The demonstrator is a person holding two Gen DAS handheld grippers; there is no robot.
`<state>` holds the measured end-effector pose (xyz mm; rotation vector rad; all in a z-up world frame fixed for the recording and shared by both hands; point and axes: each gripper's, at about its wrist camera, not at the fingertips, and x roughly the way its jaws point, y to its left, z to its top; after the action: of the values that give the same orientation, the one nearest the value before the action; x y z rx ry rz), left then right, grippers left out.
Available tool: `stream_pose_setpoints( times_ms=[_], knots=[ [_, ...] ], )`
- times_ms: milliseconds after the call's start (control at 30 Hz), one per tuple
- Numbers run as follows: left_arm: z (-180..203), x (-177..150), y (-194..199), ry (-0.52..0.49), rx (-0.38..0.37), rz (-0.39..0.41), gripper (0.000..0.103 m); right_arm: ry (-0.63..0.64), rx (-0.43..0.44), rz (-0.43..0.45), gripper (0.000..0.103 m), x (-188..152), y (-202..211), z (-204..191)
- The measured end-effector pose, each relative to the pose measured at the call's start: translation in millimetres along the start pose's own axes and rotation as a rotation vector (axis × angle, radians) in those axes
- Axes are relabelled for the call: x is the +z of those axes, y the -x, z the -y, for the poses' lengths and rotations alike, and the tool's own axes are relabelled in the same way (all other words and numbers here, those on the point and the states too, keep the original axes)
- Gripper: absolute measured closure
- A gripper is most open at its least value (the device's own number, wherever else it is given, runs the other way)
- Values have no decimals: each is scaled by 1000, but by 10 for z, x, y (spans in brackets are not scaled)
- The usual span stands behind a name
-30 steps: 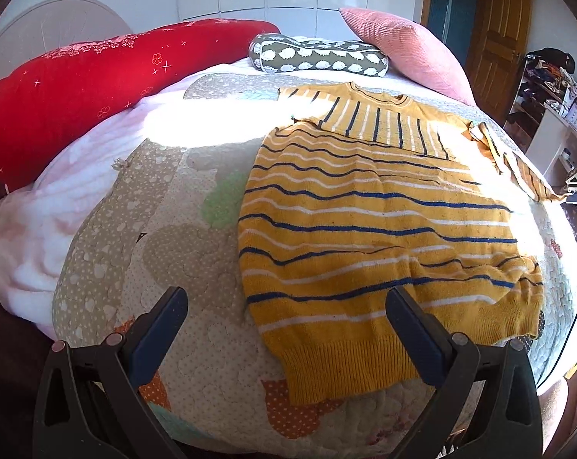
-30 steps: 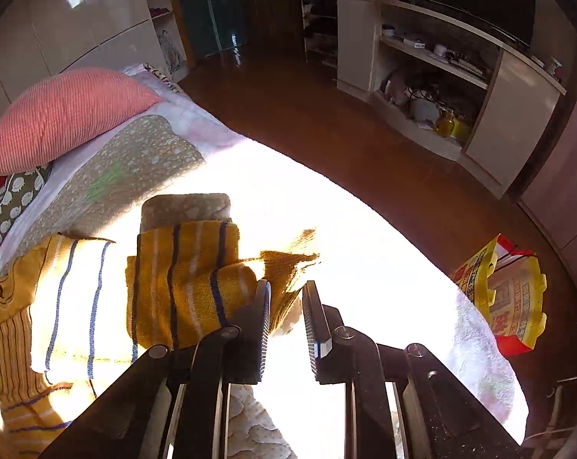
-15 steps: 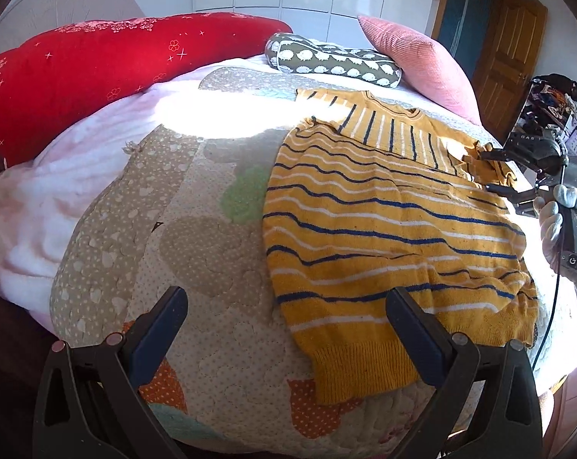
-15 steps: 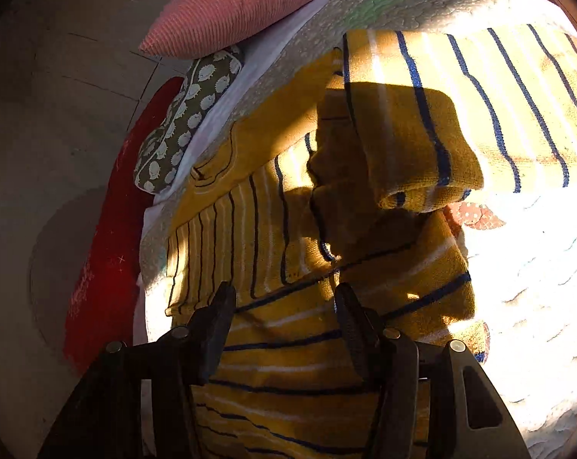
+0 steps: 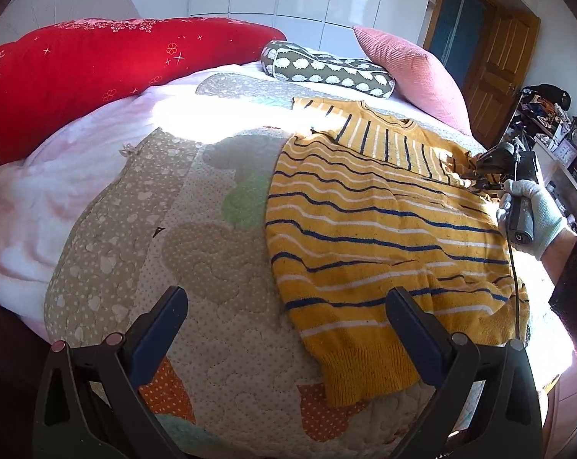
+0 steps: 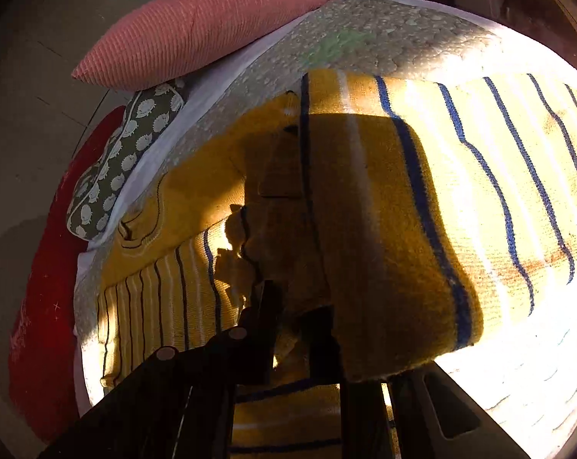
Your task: Fold small clothes
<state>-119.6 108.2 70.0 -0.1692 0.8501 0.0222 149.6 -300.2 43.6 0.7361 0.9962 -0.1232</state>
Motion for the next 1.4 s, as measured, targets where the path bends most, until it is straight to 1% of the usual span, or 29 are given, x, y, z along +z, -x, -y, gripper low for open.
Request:
stream_pose_setpoints(
  times_ms=[67, 133, 167, 200, 267, 400, 467, 533, 633, 667, 733, 767, 800, 833, 867, 900, 967, 1000, 1100, 1167, 1233, 1333, 1367, 1400],
  knots=[
    [-53, -14, 2, 10, 9, 0, 0, 93, 3, 43, 95, -34, 71, -295],
    [-125, -28, -1, 28, 8, -7, 0, 232, 11, 70, 95, -128, 204, -706],
    [-165, -36, 2, 41, 3, -11, 0, 293, 29, 78, 95, -190, 270, -921],
    [-201, -47, 9, 54, -1, -13, 0, 358, 65, 77, 95, -281, 341, -1173],
    [-268, -72, 45, 74, -6, -12, 0, 472, 159, 45, 95, -506, 424, -1699],
    [-411, -112, 159, 96, 15, 1, 0, 651, 326, -71, 95, -1153, 400, -2686],
    [-502, -142, 227, 113, 29, 9, 0, 725, 388, -141, 95, -1550, 302, -3124],
    [-605, -181, 283, 134, 44, 12, 0, 794, 427, -206, 95, -1967, 165, -3510],
    [-764, -248, 328, 169, 66, 7, 0, 906, 453, -295, 95, -2595, -3, -3940],
    [-816, -265, 333, 181, 73, 3, 0, 936, 458, -332, 93, -2777, -83, -4060],
    [-910, -300, 346, 201, 84, -1, 0, 965, 479, -426, 92, -3073, -232, -4226],
    [-949, -317, 355, 210, 89, -1, 0, 965, 495, -478, 89, -3177, -308, -4274],
    [-977, -330, 358, 218, 93, -2, 0, 954, 511, -535, 78, -3256, -375, -4278],
    [-1004, -342, 362, 225, 95, -3, 0, 939, 517, -570, 71, -3305, -402, -4251],
    [-1022, -351, 365, 231, 94, -4, 0, 927, 525, -579, 60, -3313, -400, -4219],
    [-1047, -355, 363, 237, 91, -5, 0, 922, 535, -575, 57, -3301, -379, -4190],
    [-1063, -360, 348, 245, 78, -12, 0, 924, 538, -542, 56, -3197, -251, -4078],
    [-1056, -363, 333, 247, 66, -16, 0, 920, 541, -523, 56, -3108, -171, -3999],
    [-1014, -383, 306, 246, 16, -23, 0, 870, 563, -451, 56, -2724, 162, -3592],
    [-964, -401, 286, 238, -18, -29, 0, 838, 554, -370, 56, -2457, 435, -3162],
    [-913, -420, 256, 231, -59, -39, 0, 800, 518, -268, 56, -2197, 706, -2623],
    [-812, -409, 202, 231, -128, -67, 0, 722, 388, -102, 56, -1874, 1122, -1652],
    [-768, -385, 181, 230, -157, -78, 0, 672, 353, -70, 56, -1775, 1251, -1316],
    [-725, -368, 156, 229, -189, -86, 0, 611, 326, -55, 55, -1697, 1353, -978]
  ],
)
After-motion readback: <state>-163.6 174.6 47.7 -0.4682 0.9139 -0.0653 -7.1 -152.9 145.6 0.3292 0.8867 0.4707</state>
